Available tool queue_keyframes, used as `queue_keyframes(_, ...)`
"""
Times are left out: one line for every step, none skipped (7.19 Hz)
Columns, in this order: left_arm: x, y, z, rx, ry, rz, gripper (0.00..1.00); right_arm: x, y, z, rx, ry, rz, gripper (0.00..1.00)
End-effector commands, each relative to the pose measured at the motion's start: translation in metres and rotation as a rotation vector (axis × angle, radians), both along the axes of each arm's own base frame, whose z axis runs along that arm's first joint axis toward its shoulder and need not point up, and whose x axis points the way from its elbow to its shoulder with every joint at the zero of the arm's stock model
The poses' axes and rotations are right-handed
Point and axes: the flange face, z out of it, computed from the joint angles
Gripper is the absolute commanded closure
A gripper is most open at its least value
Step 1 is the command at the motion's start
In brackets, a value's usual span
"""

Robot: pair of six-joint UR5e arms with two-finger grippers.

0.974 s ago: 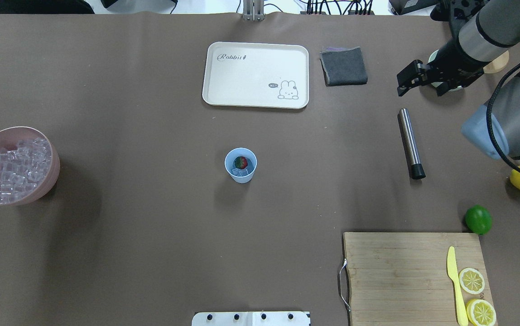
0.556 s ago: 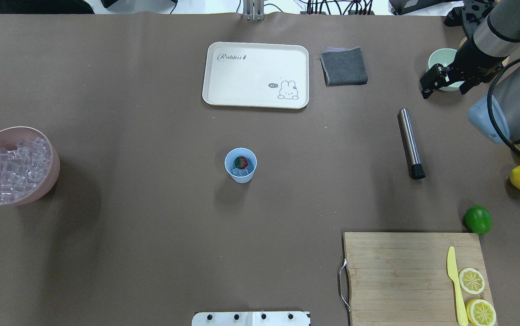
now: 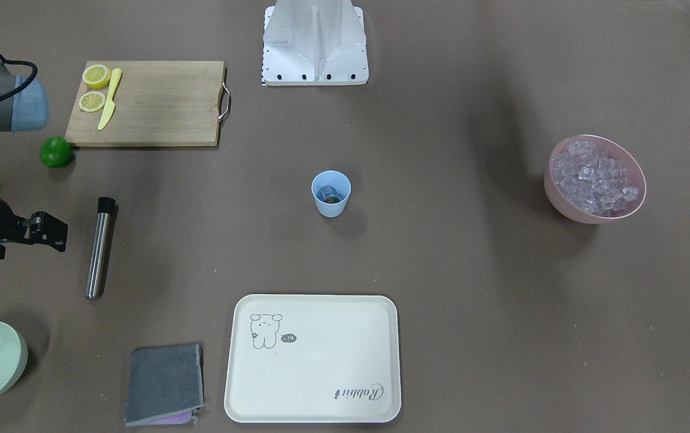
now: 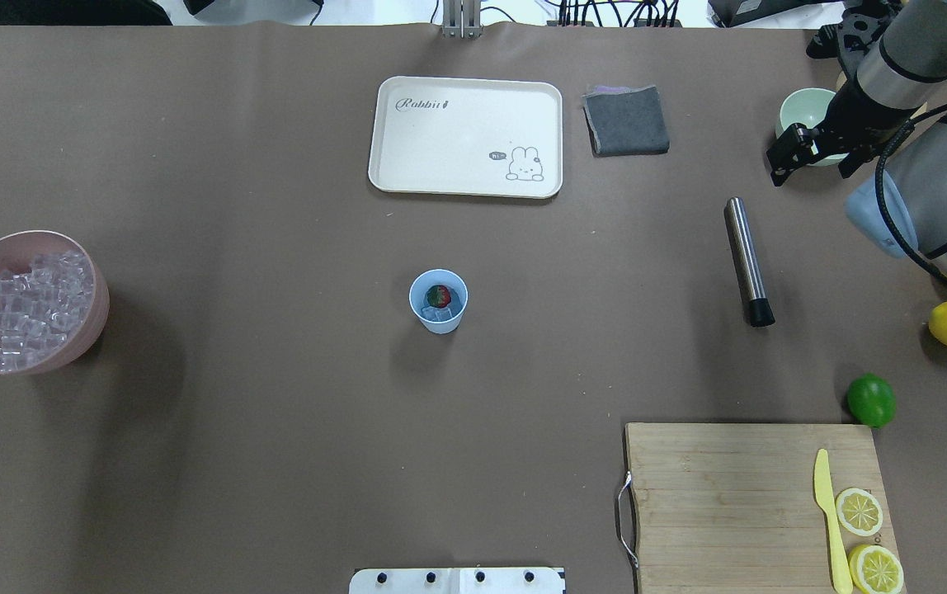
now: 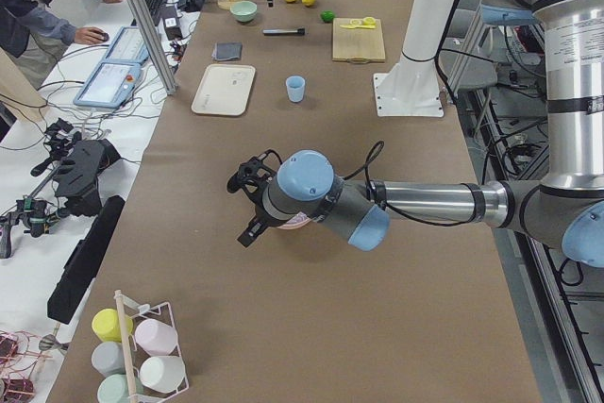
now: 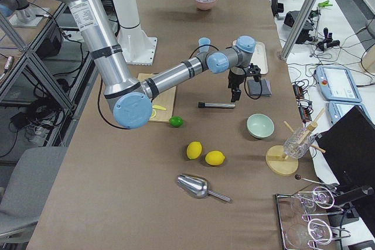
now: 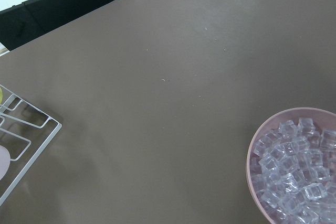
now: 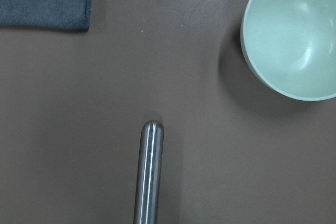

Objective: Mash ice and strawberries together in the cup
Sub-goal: 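Raise the right gripper and move it above the steel muddler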

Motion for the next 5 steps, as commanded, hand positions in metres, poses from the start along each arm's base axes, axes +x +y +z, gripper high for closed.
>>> queue_keyframes(0.001, 0.003, 0.003, -0.006, -0.004, -0.001, 0.03, -0.011, -0.018, 0.013, -0.009, 0.020, -0.029, 0.00)
queue_keyframes(0.000, 0.002, 0.002, -0.003, -0.004, -0.001, 0.03, -0.018, -0.028, 0.011, -0.021, 0.022, -0.024, 0.01)
queue_keyframes(0.000, 0.001, 0.001, 0.000, -0.006, -0.002, 0.03, -0.020, -0.031, 0.013, -0.036, 0.023, -0.023, 0.01)
queue_keyframes(0.000, 0.000, -0.002, 0.006, -0.008, -0.002, 0.03, -0.023, -0.036, 0.015, -0.053, 0.024, -0.016, 0.01)
queue_keyframes(0.001, -0.001, -0.005, 0.015, -0.010, -0.001, 0.03, -0.030, -0.035, 0.015, -0.079, 0.026, 0.002, 0.01)
